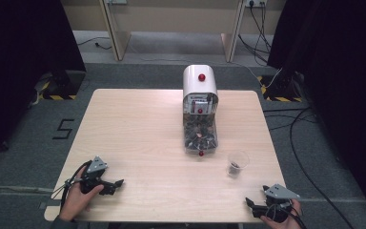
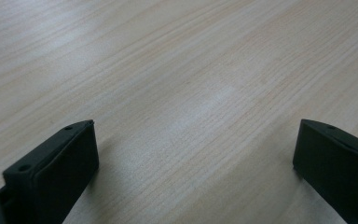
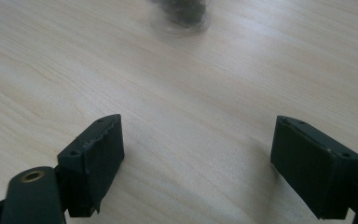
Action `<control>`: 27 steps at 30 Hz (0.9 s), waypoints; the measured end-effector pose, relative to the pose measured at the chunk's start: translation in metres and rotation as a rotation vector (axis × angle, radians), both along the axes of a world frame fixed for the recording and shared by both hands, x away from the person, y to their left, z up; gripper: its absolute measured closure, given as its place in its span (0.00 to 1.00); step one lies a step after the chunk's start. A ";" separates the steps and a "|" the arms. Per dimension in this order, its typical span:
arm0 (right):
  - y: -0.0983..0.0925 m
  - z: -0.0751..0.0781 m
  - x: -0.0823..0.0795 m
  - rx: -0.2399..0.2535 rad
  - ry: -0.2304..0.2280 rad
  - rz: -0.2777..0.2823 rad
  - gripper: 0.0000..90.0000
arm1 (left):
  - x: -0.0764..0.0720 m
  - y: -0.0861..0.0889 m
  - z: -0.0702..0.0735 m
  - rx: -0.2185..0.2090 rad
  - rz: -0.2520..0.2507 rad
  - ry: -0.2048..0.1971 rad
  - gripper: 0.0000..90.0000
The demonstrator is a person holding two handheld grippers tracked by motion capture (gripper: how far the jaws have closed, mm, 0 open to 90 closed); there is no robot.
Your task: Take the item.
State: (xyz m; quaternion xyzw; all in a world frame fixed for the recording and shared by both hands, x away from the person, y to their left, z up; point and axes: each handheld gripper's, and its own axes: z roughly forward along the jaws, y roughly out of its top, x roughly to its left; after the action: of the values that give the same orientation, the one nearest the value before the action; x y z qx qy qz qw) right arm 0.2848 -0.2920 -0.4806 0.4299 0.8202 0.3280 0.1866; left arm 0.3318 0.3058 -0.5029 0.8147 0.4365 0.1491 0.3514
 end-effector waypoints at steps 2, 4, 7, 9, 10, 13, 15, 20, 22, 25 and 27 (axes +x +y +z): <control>-0.001 -0.001 -0.003 0.013 0.011 -0.014 0.19 | 0.000 0.000 0.000 0.000 0.000 0.000 0.00; -0.003 -0.002 -0.006 0.031 0.020 -0.015 0.17 | 0.000 0.000 0.000 0.000 0.000 0.000 0.00; -0.003 -0.002 -0.010 0.034 0.023 -0.021 0.17 | 0.000 0.000 0.000 0.000 0.000 0.000 0.00; -0.003 -0.002 -0.012 0.035 0.017 -0.022 0.17 | 0.000 0.000 0.000 0.000 0.001 0.000 0.00; -0.003 -0.002 -0.012 0.034 0.011 -0.018 0.17 | 0.000 0.000 0.000 0.000 0.000 0.000 0.00; -0.004 -0.003 -0.015 0.044 0.005 -0.020 0.17 | 0.000 0.000 0.000 0.000 0.000 0.000 0.00; -0.005 -0.004 -0.015 0.047 -0.005 -0.017 0.17 | 0.000 0.000 0.000 0.000 0.000 0.000 0.00; -0.006 -0.006 -0.016 0.051 -0.023 -0.010 0.17 | 0.000 0.000 0.000 0.000 0.000 0.000 0.00; -0.006 -0.006 -0.017 0.055 -0.019 -0.015 0.17 | 0.000 0.000 0.000 0.000 0.000 0.000 0.00; -0.006 -0.006 -0.017 0.055 -0.020 -0.015 0.17 | 0.000 0.000 0.000 0.000 0.000 0.000 0.00; -0.006 -0.006 -0.017 0.055 -0.020 -0.015 0.17 | 0.000 0.000 0.000 0.000 0.000 0.000 0.00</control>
State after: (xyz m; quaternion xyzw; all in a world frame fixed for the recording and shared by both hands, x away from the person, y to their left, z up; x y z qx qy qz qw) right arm 0.2681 -0.2981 -0.4865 0.4376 0.8057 0.3535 0.1855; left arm 0.3318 0.3058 -0.5028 0.8148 0.4365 0.1491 0.3513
